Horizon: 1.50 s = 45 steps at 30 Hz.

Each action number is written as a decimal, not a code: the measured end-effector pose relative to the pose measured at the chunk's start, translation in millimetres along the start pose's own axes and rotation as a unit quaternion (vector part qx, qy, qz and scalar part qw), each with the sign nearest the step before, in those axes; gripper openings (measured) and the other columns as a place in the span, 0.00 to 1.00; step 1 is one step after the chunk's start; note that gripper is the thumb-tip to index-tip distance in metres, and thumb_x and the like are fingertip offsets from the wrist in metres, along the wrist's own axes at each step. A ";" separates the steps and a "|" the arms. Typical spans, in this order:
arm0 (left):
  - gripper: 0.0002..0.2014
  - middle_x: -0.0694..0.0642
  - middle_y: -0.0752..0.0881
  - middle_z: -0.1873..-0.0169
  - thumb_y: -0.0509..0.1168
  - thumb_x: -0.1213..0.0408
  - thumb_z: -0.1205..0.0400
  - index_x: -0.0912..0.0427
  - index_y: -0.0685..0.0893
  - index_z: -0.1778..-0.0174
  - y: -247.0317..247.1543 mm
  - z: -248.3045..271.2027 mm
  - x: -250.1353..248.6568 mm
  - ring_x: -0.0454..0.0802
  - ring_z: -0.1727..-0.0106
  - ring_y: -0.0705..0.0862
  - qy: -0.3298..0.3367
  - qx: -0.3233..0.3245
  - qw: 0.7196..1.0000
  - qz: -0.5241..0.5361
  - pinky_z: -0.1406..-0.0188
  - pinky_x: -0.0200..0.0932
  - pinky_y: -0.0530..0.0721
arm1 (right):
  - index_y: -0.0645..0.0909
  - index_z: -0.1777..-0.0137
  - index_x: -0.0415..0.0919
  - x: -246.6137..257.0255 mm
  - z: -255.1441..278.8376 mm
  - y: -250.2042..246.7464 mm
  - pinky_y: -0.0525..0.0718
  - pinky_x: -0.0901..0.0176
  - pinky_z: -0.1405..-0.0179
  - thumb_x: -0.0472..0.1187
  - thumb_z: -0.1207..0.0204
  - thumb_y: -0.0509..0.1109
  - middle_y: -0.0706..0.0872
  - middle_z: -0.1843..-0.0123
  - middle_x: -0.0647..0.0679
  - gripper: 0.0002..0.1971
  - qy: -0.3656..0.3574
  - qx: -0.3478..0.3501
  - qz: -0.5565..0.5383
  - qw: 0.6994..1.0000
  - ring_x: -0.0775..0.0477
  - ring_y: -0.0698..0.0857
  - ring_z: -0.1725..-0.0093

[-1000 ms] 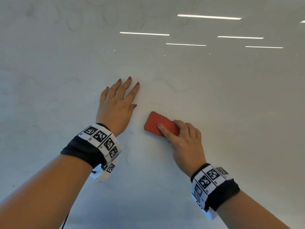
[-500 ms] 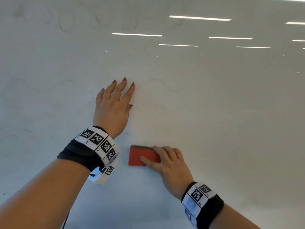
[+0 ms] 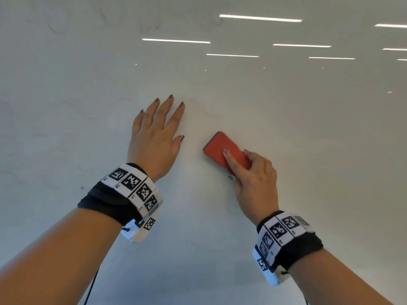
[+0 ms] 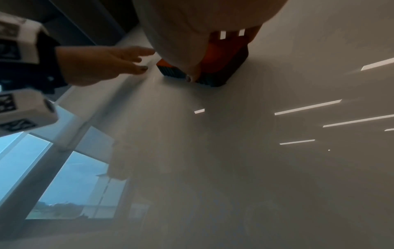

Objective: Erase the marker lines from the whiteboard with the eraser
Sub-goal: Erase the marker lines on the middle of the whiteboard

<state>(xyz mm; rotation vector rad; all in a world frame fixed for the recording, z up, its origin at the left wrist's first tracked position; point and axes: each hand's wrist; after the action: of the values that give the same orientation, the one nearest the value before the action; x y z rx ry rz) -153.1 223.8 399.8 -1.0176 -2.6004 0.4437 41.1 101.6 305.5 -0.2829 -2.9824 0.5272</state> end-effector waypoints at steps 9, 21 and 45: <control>0.30 0.55 0.57 0.18 0.59 0.56 0.16 0.53 0.59 0.18 7.0 1.4 -11.3 0.58 0.18 0.54 -0.032 0.011 0.999 -0.010 0.22 0.60 0.55 | 0.69 0.23 0.58 -4.3 2.7 7.3 0.71 0.40 0.44 0.30 0.30 0.72 0.76 0.34 0.36 0.38 -0.053 -0.008 0.014 0.998 0.34 0.74 0.43; 0.29 0.55 0.57 0.18 0.56 0.59 0.15 0.52 0.56 0.18 8.8 10.9 -30.7 0.58 0.19 0.55 -0.077 0.013 0.997 -0.027 0.22 0.59 0.55 | 0.71 0.26 0.60 -36.4 81.4 21.7 0.68 0.44 0.40 0.38 0.30 0.52 0.76 0.34 0.42 0.32 -0.269 0.159 0.045 0.949 0.39 0.74 0.40; 0.31 0.53 0.52 0.17 0.53 0.47 0.16 0.50 0.55 0.17 45.0 109.7 -56.7 0.56 0.18 0.51 -0.049 0.088 0.994 -0.042 0.21 0.60 0.57 | 0.71 0.25 0.58 -49.1 116.1 26.8 0.67 0.43 0.41 0.37 0.31 0.54 0.74 0.34 0.42 0.33 -0.267 0.179 0.020 0.947 0.37 0.75 0.41</control>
<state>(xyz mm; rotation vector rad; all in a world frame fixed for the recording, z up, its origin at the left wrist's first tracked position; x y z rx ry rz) -129.9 197.2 273.2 -0.8437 -2.6222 0.7046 78.4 78.2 184.4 -0.1889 -3.2857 1.3215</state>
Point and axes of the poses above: each hand's wrist, its own z-axis away from the middle knuckle, its own y-axis out of the palm, x = y × z
